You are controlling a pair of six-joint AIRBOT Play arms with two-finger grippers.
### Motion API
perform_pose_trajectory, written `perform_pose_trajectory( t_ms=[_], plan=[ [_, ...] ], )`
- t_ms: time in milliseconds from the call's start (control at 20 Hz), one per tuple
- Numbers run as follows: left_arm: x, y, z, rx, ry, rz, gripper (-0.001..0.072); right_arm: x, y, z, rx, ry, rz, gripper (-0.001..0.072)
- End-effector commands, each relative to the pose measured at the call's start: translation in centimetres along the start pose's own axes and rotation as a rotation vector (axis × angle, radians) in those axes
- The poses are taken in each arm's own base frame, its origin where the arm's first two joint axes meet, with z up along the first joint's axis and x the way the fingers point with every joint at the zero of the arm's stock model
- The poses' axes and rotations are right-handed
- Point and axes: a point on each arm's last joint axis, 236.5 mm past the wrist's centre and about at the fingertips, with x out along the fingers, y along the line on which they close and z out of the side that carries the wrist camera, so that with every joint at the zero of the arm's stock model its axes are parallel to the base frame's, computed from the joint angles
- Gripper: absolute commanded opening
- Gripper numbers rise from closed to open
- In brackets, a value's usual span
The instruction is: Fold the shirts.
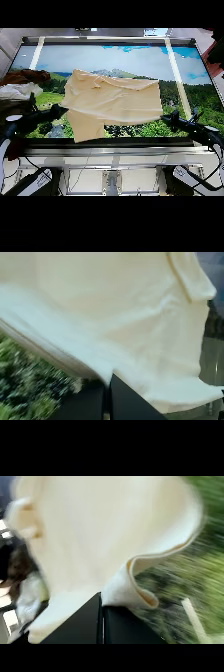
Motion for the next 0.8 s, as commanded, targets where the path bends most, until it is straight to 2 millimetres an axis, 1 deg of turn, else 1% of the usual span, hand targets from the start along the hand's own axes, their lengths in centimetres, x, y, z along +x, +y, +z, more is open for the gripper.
perform_pose_trajectory(
  t_ms=[0,50,100,150,200,250,300,350,400,450,500,550,600,650,700,750],
  plan=[
    [-5.4,-10.5,3.3,0.279,-0.099,-0.129,0.0012,-4.1,11.5,-1.2,-0.368,0.025,0.224,0.0022],
    [-8.2,-13.9,4.2,0.386,-0.179,-0.123,0.0012,-6.0,14.1,-2.0,-0.495,0.009,0.224,0.0022],
    [-11.0,-16.7,4.8,0.481,-0.267,-0.094,0.0012,-8.4,16.8,-2.7,-0.614,-0.038,0.208,0.0022],
    [-14.5,-19.7,5.4,0.58,-0.387,-0.044,0.0012,-10.8,19.2,-3.2,-0.711,-0.109,0.171,0.0022],
    [-18.2,-22.4,6.0,0.669,-0.521,0.012,0.0012,-13.5,21.5,-3.7,-0.82,-0.207,0.104,0.0022],
    [-22.7,-25.3,6.6,0.75,-0.693,0.07,0.0012,-16.1,23.6,-4.3,-0.928,-0.313,0.016,0.0022],
    [-27.0,-28.0,6.7,0.809,-0.847,0.11,0.0012,-18.6,25.5,-4.8,-1.011,-0.421,-0.074,0.0022],
    [-30.8,-30.4,6.3,0.859,-0.963,0.149,0.0012,-21.3,27.7,-5.2,-1.105,-0.549,-0.167,0.0021],
    [-33.1,-32.1,5.8,0.881,-1.011,0.179,0.0012,-23.9,29.8,-5.3,-1.153,-0.679,-0.234,0.0021],
    [-34.7,-33.4,5.6,0.907,-1.032,0.205,0.0012,-26.3,32.3,-5.6,-1.196,-0.791,-0.272,0.0021],
    [-35.5,-34.3,5.8,0.93,-1.038,0.222,0.0012,-27.5,34.4,-6.0,-1.236,-0.843,-0.268,0.002],
    [-35.4,-34.7,6.7,0.933,-1.021,0.225,0.0012,-27.9,35.7,-6.0,-1.258,-0.847,-0.246,0.002],
    [-34.1,-34.1,8.0,0.913,-0.966,0.223,0.0012,-27.2,36.4,-5.6,-1.248,-0.806,-0.189,0.002],
    [-31.3,-32.4,9.3,0.867,-0.859,0.209,0.0012,-25.9,36.4,-4.7,-1.228,-0.726,-0.116,0.002],
    [-28.1,-30.4,10.3,0.813,-0.733,0.189,0.0012,-24.6,36.0,-3.7,-1.194,-0.639,-0.053,0.0021],
    [-24.6,-28.3,11.2,0.75,-0.602,0.155,0.0012,-23.5,35.4,-1.9,-1.151,-0.559,0.001,0.0021]
  ],
)
